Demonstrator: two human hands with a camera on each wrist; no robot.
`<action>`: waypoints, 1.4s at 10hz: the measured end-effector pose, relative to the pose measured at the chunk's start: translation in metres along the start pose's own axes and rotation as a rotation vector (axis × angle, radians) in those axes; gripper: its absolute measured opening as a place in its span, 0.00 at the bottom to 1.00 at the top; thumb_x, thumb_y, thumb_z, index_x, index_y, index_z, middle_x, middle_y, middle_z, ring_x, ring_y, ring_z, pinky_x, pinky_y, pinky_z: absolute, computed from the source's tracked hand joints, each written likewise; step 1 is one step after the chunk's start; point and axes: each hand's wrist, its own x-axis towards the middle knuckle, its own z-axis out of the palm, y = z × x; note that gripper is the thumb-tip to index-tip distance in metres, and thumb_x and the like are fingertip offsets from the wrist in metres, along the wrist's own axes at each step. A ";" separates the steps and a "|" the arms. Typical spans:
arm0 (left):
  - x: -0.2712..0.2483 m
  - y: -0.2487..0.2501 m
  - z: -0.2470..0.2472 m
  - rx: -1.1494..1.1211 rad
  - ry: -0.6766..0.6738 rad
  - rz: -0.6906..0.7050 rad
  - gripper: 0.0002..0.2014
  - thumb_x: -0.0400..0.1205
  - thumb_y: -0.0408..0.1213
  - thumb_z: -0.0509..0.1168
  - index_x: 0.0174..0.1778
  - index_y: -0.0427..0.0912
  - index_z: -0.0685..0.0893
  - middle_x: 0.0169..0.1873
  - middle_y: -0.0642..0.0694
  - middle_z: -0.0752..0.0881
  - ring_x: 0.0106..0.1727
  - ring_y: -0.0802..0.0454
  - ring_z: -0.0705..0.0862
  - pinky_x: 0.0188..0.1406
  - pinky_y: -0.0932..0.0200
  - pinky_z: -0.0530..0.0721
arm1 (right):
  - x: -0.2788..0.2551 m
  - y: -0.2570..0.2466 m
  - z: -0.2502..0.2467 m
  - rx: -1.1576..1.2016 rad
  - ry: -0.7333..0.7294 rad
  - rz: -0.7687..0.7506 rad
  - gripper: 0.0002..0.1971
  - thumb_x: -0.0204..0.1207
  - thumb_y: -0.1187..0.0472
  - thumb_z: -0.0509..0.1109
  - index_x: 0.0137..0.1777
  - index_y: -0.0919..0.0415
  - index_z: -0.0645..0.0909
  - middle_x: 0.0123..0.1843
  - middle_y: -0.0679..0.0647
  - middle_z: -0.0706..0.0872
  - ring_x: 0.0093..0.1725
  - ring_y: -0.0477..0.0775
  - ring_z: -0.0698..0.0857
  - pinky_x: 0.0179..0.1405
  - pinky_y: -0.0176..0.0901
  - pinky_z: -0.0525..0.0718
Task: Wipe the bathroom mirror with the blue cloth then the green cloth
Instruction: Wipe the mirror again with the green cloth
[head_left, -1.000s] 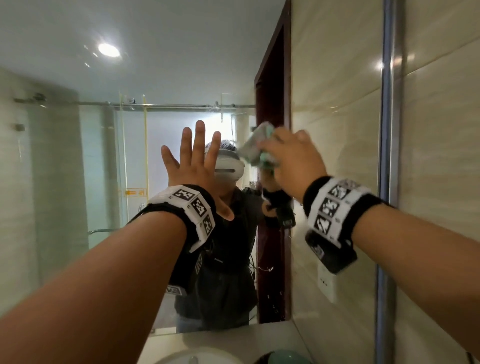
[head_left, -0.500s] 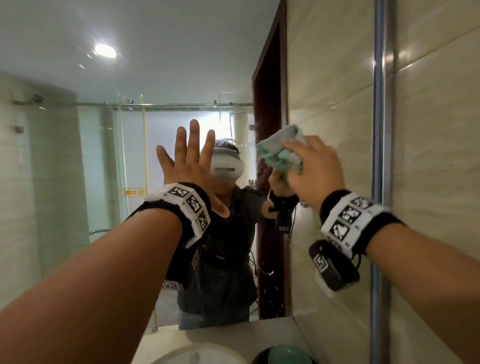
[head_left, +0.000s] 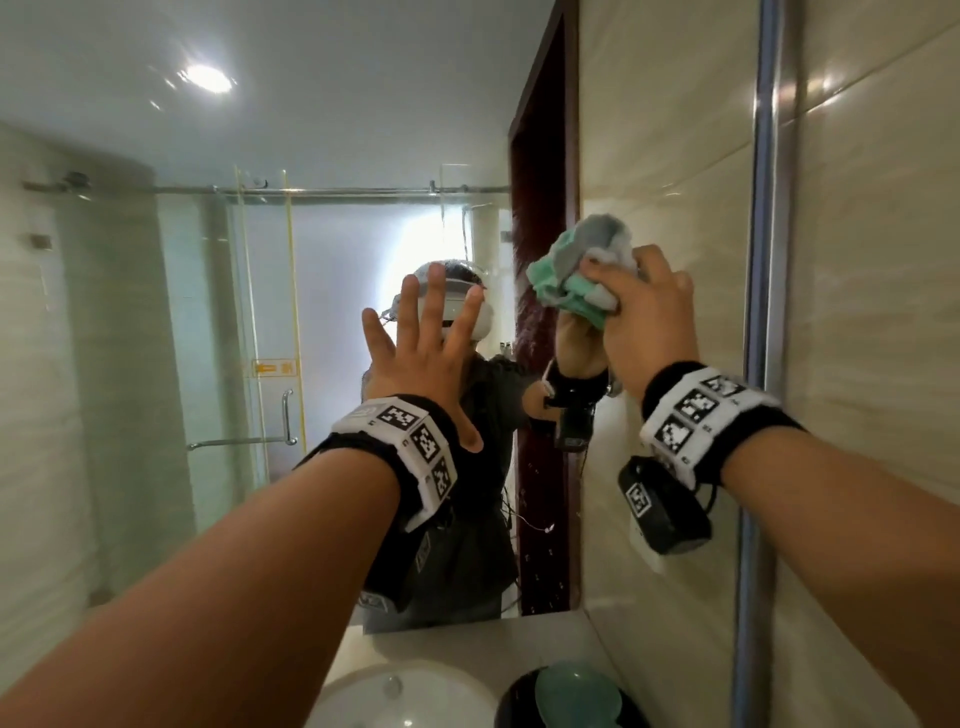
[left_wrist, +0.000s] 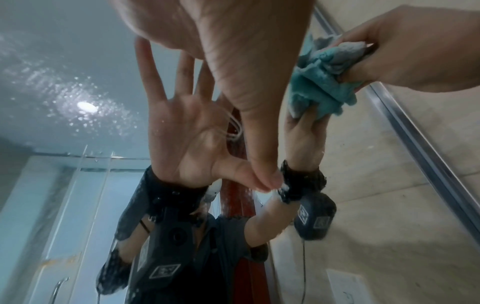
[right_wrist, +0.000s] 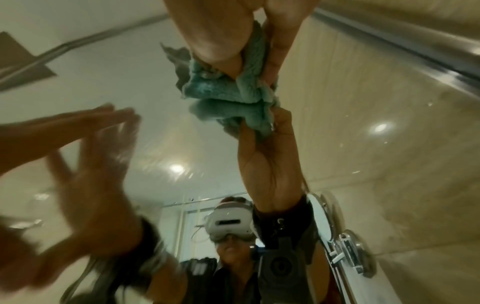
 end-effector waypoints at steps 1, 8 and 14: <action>0.002 0.001 0.003 0.014 0.006 -0.022 0.77 0.53 0.72 0.74 0.67 0.51 0.12 0.72 0.38 0.17 0.76 0.34 0.22 0.74 0.24 0.39 | -0.046 -0.007 0.026 -0.027 -0.281 -0.156 0.24 0.78 0.61 0.54 0.74 0.46 0.72 0.73 0.62 0.67 0.69 0.61 0.64 0.66 0.49 0.64; 0.000 0.002 0.002 -0.015 0.015 -0.013 0.78 0.51 0.74 0.73 0.64 0.52 0.09 0.69 0.40 0.13 0.75 0.36 0.20 0.74 0.25 0.41 | -0.081 0.029 0.017 -0.032 -0.207 -0.311 0.28 0.71 0.73 0.69 0.66 0.45 0.79 0.67 0.55 0.75 0.58 0.65 0.70 0.59 0.59 0.79; 0.002 -0.001 0.005 -0.021 0.038 -0.002 0.79 0.49 0.77 0.71 0.63 0.52 0.08 0.71 0.40 0.15 0.75 0.35 0.21 0.74 0.25 0.39 | -0.078 0.057 0.004 -0.202 -0.276 -0.327 0.28 0.69 0.74 0.70 0.66 0.46 0.80 0.67 0.57 0.76 0.53 0.64 0.69 0.50 0.52 0.79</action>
